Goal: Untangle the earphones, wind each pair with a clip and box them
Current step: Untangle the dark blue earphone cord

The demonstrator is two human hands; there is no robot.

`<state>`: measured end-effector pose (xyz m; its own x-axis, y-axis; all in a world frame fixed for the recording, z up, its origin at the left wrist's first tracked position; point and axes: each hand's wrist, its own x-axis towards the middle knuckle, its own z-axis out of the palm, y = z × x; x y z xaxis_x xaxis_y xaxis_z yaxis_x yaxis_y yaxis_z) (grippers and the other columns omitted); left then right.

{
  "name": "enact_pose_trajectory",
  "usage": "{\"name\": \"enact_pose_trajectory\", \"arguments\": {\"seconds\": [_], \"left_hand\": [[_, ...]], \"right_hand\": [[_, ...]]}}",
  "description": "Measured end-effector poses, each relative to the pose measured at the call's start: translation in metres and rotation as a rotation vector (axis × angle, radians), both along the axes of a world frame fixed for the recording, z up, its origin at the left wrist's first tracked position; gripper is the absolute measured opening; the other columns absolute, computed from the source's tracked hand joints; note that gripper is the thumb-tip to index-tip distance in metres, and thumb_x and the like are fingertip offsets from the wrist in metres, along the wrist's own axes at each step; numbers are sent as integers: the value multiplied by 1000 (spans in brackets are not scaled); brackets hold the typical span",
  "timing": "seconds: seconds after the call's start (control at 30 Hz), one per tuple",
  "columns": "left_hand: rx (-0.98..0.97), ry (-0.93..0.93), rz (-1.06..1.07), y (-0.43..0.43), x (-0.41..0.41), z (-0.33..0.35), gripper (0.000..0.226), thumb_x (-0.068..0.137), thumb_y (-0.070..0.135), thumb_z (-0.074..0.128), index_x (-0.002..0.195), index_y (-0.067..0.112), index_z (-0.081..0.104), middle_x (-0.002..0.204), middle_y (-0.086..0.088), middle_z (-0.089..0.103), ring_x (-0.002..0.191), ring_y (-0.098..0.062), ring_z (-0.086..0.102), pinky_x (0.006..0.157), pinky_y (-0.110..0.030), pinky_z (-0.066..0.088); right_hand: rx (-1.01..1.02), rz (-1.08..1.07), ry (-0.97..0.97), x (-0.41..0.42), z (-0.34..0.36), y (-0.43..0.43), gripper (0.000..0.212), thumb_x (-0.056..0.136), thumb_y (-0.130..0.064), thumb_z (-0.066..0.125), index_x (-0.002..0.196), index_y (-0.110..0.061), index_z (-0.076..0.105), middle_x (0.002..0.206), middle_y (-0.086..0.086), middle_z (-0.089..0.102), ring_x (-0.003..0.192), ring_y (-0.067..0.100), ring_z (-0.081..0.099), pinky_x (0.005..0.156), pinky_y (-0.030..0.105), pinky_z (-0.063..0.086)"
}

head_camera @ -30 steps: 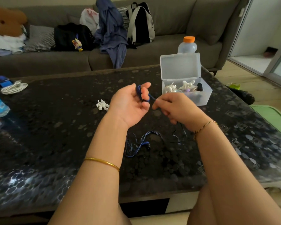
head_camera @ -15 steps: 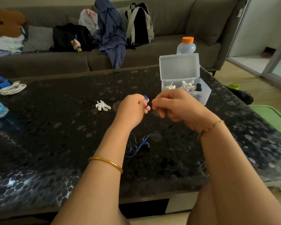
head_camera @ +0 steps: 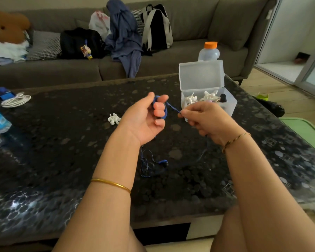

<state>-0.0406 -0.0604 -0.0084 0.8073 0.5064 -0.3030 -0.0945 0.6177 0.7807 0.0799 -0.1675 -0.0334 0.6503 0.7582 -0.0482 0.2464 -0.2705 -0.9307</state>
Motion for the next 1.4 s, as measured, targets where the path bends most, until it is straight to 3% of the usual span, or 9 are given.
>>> {"name": "enact_pose_trajectory", "arguments": {"seconds": [0.13, 0.3, 0.4, 0.53, 0.77, 0.9, 1.0, 1.17, 1.4], "left_hand": [[-23, -67, 167, 0, -2, -1, 29, 103, 16, 37, 107, 6, 63, 87, 1, 67, 74, -5, 60, 62, -17, 35], [527, 178, 271, -3, 5, -10, 24, 101, 14, 39, 102, 22, 62, 91, 12, 71, 82, 6, 65, 65, -18, 38], [946, 267, 245, -2, 6, -17, 27, 100, 12, 41, 112, 21, 63, 91, 15, 67, 74, 16, 61, 64, 0, 41], [1084, 409, 76, -5, 12, -22, 28, 100, 11, 39, 109, 11, 66, 94, 2, 67, 74, 2, 59, 60, -4, 41], [865, 391, -129, -11, 13, -11, 35, 101, 26, 38, 90, 14, 69, 66, 6, 53, 62, -7, 47, 59, -23, 37], [282, 131, -137, -7, 9, -7, 34, 103, 25, 36, 83, 13, 60, 56, 8, 45, 49, -4, 38, 46, -17, 28], [-4, -98, -7, 1, 6, -4, 30, 103, 24, 36, 94, 10, 62, 60, 7, 53, 55, -2, 45, 49, -16, 24], [15, -117, 221, 3, 6, -11, 19, 102, 17, 42, 101, 12, 60, 90, 3, 72, 76, -1, 68, 50, -15, 29], [972, 289, 314, 3, 10, -26, 18, 95, 12, 53, 105, 14, 68, 89, 11, 68, 70, 14, 61, 66, -7, 45]], "right_hand": [[-143, 187, -43, -5, 1, -2, 17, 93, -25, 58, 86, -19, 72, 58, -2, 46, 44, 8, 31, 38, 16, 25], [-149, 362, -6, -12, 8, 0, 23, 95, -27, 54, 93, -13, 73, 57, 0, 45, 41, 7, 28, 38, 16, 25], [-82, 349, 4, -14, 12, -3, 24, 95, -26, 54, 90, -11, 71, 56, 0, 44, 40, 6, 28, 37, 15, 24], [85, 163, 31, -12, 16, -7, 17, 92, -20, 58, 80, -11, 66, 57, 1, 42, 42, 6, 32, 39, 18, 26], [130, -95, -228, -5, 5, 4, 17, 94, -25, 54, 86, -14, 65, 67, -2, 53, 61, 8, 48, 57, 24, 44], [137, -69, -141, -7, 0, 8, 20, 96, -25, 53, 81, -16, 64, 62, -4, 46, 52, 6, 42, 43, 17, 41], [58, 9, -60, -12, -2, 9, 27, 98, -26, 48, 80, -16, 65, 62, 1, 41, 47, 8, 37, 38, 15, 37], [-238, 338, -26, -22, 3, 6, 25, 99, -26, 45, 97, -17, 69, 61, 1, 47, 38, 9, 40, 42, 18, 40], [-32, 383, 17, -24, 18, -5, 29, 98, -23, 47, 89, -5, 66, 54, 3, 42, 36, 9, 29, 36, 20, 37]]}}
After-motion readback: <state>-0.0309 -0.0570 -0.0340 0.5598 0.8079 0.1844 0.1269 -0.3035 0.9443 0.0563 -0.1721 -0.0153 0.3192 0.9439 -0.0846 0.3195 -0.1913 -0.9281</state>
